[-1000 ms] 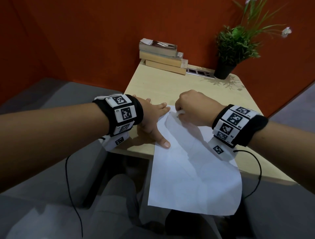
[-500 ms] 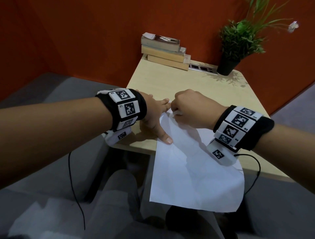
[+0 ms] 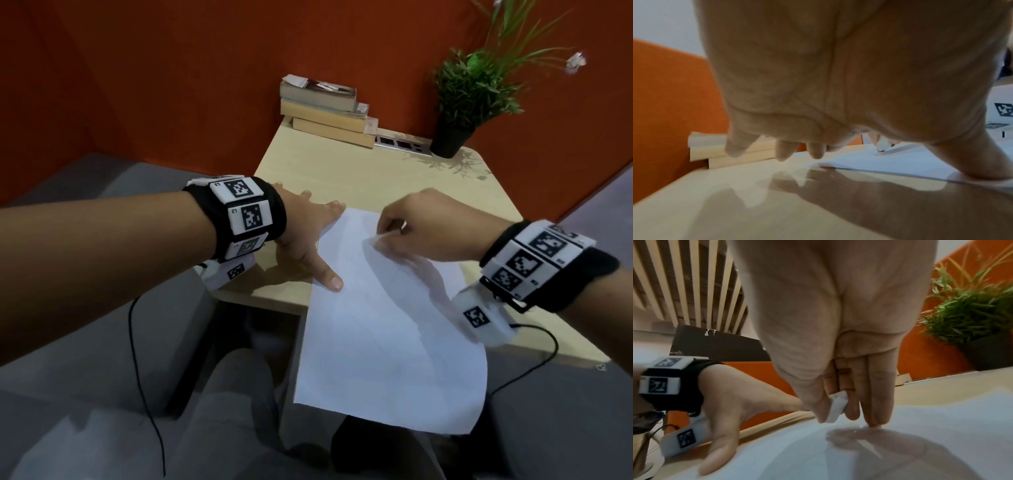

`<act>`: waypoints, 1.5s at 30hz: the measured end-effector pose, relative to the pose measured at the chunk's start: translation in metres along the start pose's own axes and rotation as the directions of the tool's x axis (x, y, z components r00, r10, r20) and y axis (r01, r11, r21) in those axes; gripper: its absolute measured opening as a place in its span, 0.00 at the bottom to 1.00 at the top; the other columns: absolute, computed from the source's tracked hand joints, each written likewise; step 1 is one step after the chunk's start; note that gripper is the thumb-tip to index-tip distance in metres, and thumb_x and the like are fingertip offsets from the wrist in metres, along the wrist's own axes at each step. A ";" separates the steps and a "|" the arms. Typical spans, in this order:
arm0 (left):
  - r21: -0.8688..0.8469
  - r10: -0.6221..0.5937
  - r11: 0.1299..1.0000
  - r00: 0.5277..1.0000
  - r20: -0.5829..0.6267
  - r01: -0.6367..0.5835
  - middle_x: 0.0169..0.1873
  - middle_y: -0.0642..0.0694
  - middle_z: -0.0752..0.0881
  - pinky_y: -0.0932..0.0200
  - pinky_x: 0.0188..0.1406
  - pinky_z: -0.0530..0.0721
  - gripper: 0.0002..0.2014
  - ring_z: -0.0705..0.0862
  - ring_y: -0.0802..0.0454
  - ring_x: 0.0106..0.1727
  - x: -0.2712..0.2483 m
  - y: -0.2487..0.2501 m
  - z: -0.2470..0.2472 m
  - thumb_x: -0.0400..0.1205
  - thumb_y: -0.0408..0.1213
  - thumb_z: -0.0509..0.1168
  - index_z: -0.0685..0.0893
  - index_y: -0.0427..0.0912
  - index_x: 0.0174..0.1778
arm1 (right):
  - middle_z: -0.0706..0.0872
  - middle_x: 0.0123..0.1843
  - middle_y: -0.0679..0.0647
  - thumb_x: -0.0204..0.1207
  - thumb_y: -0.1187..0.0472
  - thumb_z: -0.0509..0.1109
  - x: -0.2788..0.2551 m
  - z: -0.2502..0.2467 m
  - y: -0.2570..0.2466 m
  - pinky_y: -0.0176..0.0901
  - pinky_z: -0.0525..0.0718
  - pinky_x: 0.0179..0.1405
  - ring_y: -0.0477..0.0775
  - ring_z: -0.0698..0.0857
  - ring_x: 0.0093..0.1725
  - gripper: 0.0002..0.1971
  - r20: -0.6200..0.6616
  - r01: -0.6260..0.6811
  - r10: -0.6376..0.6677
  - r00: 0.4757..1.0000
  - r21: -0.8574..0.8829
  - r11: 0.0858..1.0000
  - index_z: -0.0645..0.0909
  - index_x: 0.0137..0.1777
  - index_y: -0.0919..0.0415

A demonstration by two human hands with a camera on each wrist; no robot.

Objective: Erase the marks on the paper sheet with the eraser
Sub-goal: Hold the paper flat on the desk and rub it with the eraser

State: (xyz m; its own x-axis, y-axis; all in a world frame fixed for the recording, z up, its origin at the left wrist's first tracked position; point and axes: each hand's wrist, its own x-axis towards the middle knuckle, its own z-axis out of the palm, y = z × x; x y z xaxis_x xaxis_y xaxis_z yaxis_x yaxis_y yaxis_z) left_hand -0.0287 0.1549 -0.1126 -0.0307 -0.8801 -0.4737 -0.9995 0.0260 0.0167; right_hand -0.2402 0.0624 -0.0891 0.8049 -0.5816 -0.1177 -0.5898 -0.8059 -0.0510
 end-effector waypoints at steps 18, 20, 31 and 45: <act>0.045 0.125 0.991 0.992 0.019 -0.126 0.91 0.62 0.39 0.23 0.86 0.38 0.72 0.38 0.43 0.92 0.015 -0.014 0.001 0.58 0.88 0.66 0.37 0.60 0.92 | 0.93 0.47 0.48 0.79 0.55 0.75 0.027 0.006 -0.011 0.51 0.91 0.51 0.54 0.89 0.50 0.07 0.013 -0.071 0.070 0.997 0.075 0.995 0.93 0.52 0.52; 0.054 0.106 0.993 0.994 0.028 -0.108 0.91 0.62 0.40 0.22 0.85 0.38 0.72 0.38 0.43 0.92 0.014 -0.012 -0.001 0.58 0.87 0.66 0.37 0.60 0.92 | 0.92 0.44 0.49 0.76 0.57 0.75 0.031 0.010 -0.013 0.53 0.92 0.48 0.55 0.89 0.48 0.05 0.030 -0.094 0.093 0.995 0.051 0.994 0.93 0.48 0.52; 0.137 0.080 0.987 0.996 0.047 -0.085 0.91 0.63 0.37 0.19 0.84 0.36 0.75 0.33 0.40 0.91 0.018 -0.010 -0.001 0.54 0.91 0.62 0.33 0.60 0.91 | 0.89 0.35 0.56 0.71 0.61 0.71 0.033 0.011 -0.021 0.54 0.91 0.38 0.62 0.89 0.42 0.05 0.039 -0.092 0.093 0.995 -0.017 0.996 0.88 0.36 0.58; 0.135 0.071 0.988 0.995 0.063 -0.079 0.90 0.66 0.35 0.19 0.83 0.36 0.77 0.34 0.40 0.91 0.019 -0.010 0.000 0.50 0.92 0.61 0.31 0.63 0.89 | 0.76 0.28 0.53 0.74 0.62 0.72 0.024 0.016 -0.037 0.47 0.74 0.29 0.61 0.79 0.34 0.17 0.064 -0.034 0.038 0.997 -0.052 0.998 0.73 0.25 0.54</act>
State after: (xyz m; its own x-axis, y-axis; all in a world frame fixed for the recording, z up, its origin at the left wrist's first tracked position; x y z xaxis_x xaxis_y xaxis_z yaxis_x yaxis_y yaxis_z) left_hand -0.0198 0.1382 -0.1220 -0.1019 -0.8444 -0.5259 -0.9851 0.1592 -0.0649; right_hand -0.2004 0.0805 -0.1062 0.7763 -0.6033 -0.1825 -0.6129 -0.7901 0.0050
